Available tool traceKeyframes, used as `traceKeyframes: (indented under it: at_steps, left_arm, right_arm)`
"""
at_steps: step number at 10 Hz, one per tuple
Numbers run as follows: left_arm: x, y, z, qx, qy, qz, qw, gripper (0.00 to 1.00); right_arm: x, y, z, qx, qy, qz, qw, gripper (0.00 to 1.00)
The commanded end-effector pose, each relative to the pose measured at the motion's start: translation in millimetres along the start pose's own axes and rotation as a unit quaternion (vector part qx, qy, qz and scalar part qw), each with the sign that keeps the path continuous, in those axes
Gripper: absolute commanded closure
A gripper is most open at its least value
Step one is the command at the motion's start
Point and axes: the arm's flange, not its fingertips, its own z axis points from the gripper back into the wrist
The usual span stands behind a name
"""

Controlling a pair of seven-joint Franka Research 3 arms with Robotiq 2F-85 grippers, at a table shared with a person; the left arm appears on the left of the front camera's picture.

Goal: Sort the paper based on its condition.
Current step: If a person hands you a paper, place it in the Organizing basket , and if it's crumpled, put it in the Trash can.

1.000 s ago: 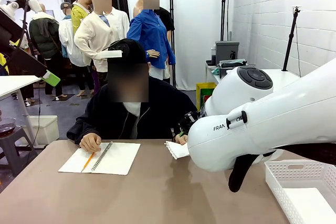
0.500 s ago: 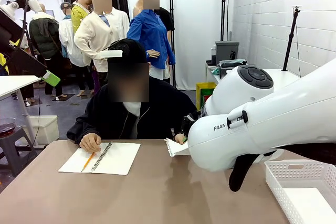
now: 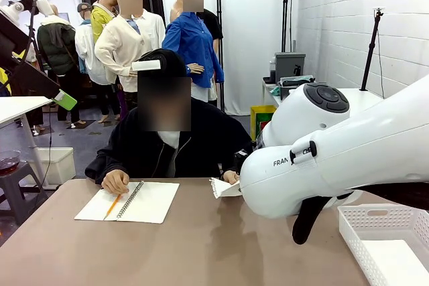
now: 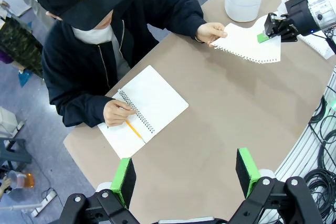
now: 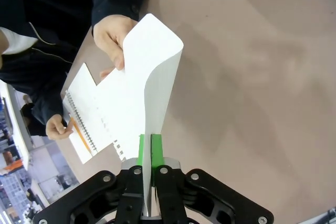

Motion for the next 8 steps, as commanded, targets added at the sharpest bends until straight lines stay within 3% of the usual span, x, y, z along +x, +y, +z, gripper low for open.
traceKeyframes:
  at_steps: [1, 5, 8]
  left_arm:
    - [-0.9, 0.1, 0.4, 0.0, 0.001, 0.0, 1.0, 0.0]
    - [-0.9, 0.1, 0.4, 0.0, 0.001, 0.0, 1.0, 0.0]
    - [-0.9, 0.1, 0.4, 0.0, 0.001, 0.0, 1.0, 0.0]
  right_arm:
    - [-0.8, -1.9, 8.0, -0.002, 0.007, -0.004, 1.0, 1.0]
    - [3.3, 1.9, 32.6, -0.006, 0.022, 0.002, 1.0, 1.0]
    - [20.2, 9.7, 72.4, 0.002, 0.056, 0.049, 0.997, 1.0]
